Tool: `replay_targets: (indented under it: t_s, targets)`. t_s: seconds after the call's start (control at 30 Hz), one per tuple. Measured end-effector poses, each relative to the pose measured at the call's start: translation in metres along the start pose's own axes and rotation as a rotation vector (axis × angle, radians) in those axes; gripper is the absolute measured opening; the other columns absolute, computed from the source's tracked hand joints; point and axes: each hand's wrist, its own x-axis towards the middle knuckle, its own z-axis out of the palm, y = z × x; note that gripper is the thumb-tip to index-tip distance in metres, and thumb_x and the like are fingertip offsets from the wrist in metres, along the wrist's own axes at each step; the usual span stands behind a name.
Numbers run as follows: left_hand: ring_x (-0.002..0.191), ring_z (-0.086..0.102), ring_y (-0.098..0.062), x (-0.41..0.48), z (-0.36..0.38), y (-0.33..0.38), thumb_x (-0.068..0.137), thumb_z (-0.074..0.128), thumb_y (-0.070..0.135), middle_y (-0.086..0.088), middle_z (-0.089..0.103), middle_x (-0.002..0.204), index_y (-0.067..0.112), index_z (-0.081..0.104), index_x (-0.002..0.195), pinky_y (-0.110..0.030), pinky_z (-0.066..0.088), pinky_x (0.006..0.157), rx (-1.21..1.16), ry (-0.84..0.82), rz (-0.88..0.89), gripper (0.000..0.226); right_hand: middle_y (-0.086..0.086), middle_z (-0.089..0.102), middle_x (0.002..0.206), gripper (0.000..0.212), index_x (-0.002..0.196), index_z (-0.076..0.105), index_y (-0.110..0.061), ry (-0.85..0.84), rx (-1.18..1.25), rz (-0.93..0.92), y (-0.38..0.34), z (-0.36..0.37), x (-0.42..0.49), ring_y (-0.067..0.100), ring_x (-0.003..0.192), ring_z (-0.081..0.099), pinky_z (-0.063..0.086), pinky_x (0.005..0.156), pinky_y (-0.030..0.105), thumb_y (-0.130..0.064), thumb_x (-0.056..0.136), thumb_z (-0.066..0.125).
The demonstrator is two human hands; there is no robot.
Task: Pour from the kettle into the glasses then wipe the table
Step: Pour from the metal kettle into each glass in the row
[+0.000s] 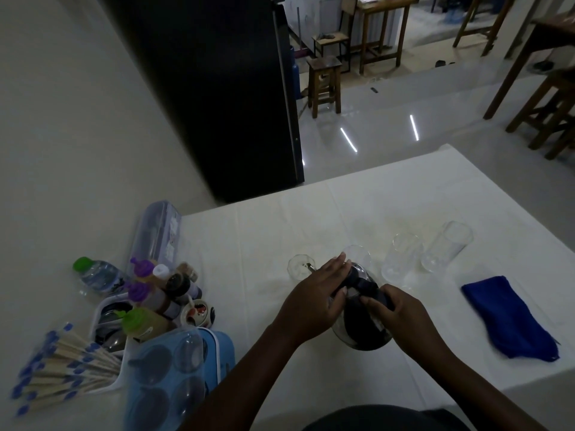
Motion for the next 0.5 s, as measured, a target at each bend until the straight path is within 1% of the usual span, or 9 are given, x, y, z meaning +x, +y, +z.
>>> replay_targets:
  t_s: [0.07,0.2,0.33,0.4,0.5]
  targets:
    - [0.141,0.020,-0.003,0.0003,0.0010,-0.0004,0.096,0.040,0.028,0.002,0.029,0.154,0.016,0.035,0.145,-0.025,0.026,0.112,-0.004,0.002,0.003,0.050,-0.008,0.055,0.061,0.023,0.066,0.048,-0.032,-0.004,0.003,0.007,0.0002,-0.0003,0.0002,0.007,0.061,0.055,0.040,0.053,0.018,-0.031,0.084,0.062]
    - [0.141,0.021,-0.003,0.0007,0.0019,-0.0001,0.097,0.042,0.026,0.002,0.030,0.154,0.017,0.035,0.145,-0.026,0.027,0.112,-0.011,0.009,0.004,0.049,-0.011,0.053,0.059,0.027,0.064,0.045,-0.036,0.000,0.003,-0.005,-0.0035,-0.0028,0.0001,0.003,0.059,0.051,0.035,0.051,0.016,-0.030,0.084,0.062]
    - [0.140,0.022,-0.003,-0.0002,0.0021,-0.0011,0.096,0.040,0.030,0.002,0.031,0.153,0.017,0.036,0.144,-0.026,0.027,0.113,-0.018,0.021,-0.001,0.050,-0.013,0.055,0.063,0.023,0.067,0.047,-0.036,-0.010,-0.002,-0.001,-0.0045,-0.0029,-0.0005,0.001,0.062,0.054,0.038,0.051,0.013,-0.032,0.085,0.062]
    - [0.140,0.022,-0.003,-0.0003,0.0020,-0.0013,0.096,0.039,0.030,0.002,0.031,0.153,0.016,0.036,0.144,-0.026,0.026,0.113,-0.016,0.021,-0.001,0.050,-0.011,0.054,0.061,0.025,0.066,0.046,-0.036,-0.005,-0.010,-0.002,-0.0046,-0.0030,-0.0005,0.001,0.060,0.053,0.040,0.049,0.013,-0.032,0.085,0.062]
    - [0.140,0.021,-0.002,-0.0002,0.0019,-0.0006,0.096,0.038,0.031,0.002,0.031,0.153,0.016,0.035,0.145,-0.027,0.027,0.113,-0.010,0.014,-0.006,0.051,-0.011,0.053,0.060,0.026,0.065,0.045,-0.037,0.000,-0.011,-0.007,-0.0047,-0.0040,-0.0004,0.001,0.059,0.052,0.043,0.052,0.011,-0.031,0.084,0.062]
